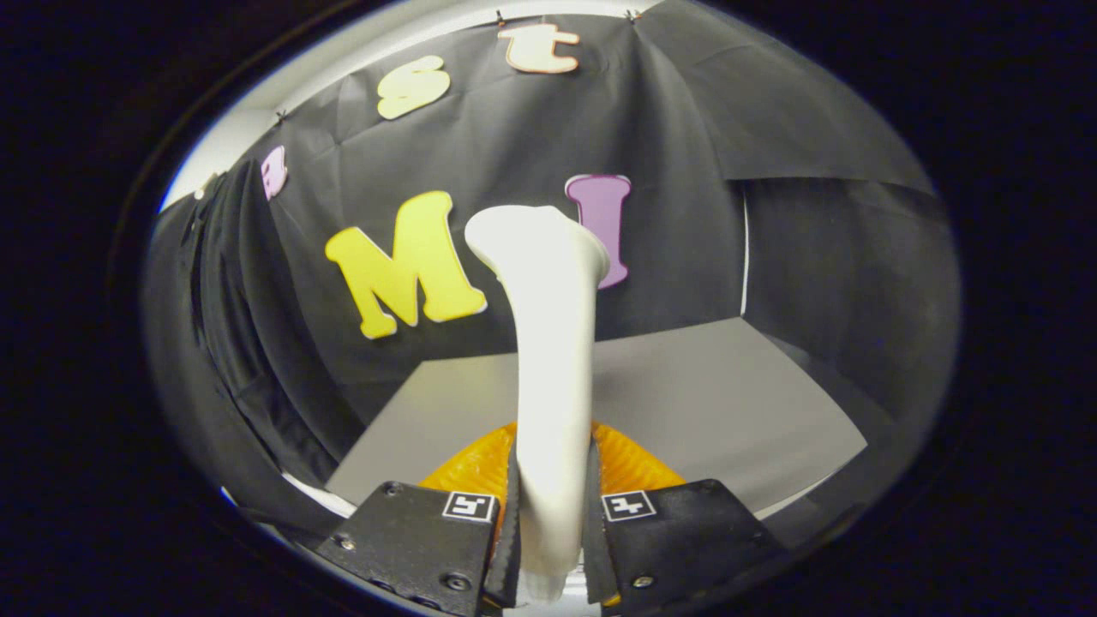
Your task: Iron the clothes twice with a garment steamer, once on the left side and once on the right side.
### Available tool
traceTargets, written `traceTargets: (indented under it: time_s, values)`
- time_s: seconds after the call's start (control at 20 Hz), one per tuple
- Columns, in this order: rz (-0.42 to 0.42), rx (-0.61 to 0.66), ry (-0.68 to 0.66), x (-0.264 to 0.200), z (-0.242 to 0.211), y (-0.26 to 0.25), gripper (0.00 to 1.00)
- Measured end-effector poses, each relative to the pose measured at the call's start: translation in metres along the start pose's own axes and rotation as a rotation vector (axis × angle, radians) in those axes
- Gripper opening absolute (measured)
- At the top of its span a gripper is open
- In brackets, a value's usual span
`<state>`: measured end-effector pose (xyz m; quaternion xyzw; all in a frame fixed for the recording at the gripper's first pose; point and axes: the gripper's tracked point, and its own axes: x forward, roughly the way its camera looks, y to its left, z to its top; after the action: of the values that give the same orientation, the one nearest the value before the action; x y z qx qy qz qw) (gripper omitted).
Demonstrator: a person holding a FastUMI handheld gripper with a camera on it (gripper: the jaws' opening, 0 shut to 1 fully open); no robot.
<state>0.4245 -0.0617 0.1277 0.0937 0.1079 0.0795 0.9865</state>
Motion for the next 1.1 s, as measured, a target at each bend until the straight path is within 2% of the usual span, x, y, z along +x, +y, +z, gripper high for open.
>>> traceTargets:
  time_s: [0.15, 0.65, 0.9, 1.1]
  values:
    - [0.057, 0.053, -0.081, -0.039, 0.023, 0.039, 0.31]
    - [0.090, -0.064, -0.268, -0.122, 0.066, 0.190, 0.30]
    - [0.135, -0.118, -0.311, -0.142, 0.077, 0.277, 0.30]
    - [0.154, -0.163, -0.310, -0.140, 0.068, 0.346, 0.30]
